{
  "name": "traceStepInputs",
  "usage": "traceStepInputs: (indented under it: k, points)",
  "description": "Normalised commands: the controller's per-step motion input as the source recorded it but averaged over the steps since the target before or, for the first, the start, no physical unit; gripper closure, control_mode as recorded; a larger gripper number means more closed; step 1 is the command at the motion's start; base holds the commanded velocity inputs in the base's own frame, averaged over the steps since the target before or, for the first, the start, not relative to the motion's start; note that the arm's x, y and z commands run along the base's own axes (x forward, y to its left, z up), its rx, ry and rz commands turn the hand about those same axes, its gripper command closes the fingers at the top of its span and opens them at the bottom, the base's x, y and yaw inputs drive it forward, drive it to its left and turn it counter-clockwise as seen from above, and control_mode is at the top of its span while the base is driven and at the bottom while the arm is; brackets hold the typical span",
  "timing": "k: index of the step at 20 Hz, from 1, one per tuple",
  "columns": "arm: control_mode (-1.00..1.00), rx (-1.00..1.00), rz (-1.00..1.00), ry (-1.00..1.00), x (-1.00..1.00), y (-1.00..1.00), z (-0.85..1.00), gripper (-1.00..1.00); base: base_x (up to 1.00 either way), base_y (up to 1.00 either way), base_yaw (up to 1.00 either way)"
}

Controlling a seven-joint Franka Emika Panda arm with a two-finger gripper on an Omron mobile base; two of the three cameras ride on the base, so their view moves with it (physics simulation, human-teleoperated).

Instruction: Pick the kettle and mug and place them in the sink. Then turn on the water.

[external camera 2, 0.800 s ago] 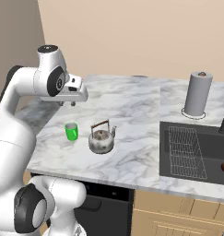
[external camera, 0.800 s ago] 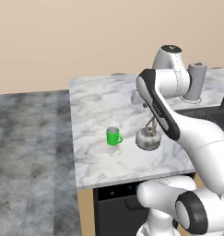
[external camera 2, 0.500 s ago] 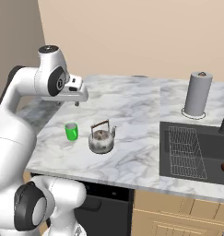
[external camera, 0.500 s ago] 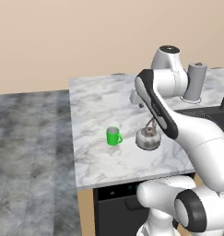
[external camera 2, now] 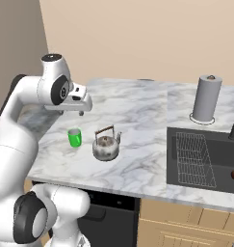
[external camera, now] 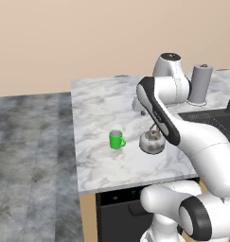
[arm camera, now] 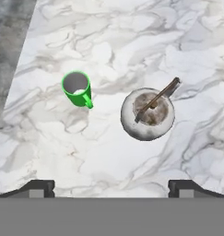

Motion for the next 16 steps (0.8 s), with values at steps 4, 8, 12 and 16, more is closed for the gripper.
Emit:
traceStepInputs:
  k: [4, 8, 12, 16]
  points:
    - [-1.00, 0.00, 0.24, 0.07, 0.24, 0.00, -0.46, -1.00, 0.00, 0.00, 0.00]
    - [-1.00, 0.00, 0.26, 0.15, 0.43, 0.07, -0.31, -1.00, 0.00, 0.00, 0.00]
    - [-1.00, 0.00, 0.19, 0.09, 0.41, 0.25, -0.28, -1.00, 0.00, 0.00, 0.00]
    - [-1.00, -0.01, 0.14, 0.06, 0.40, 0.33, -0.31, -1.00, 0.00, 0.00, 0.00]
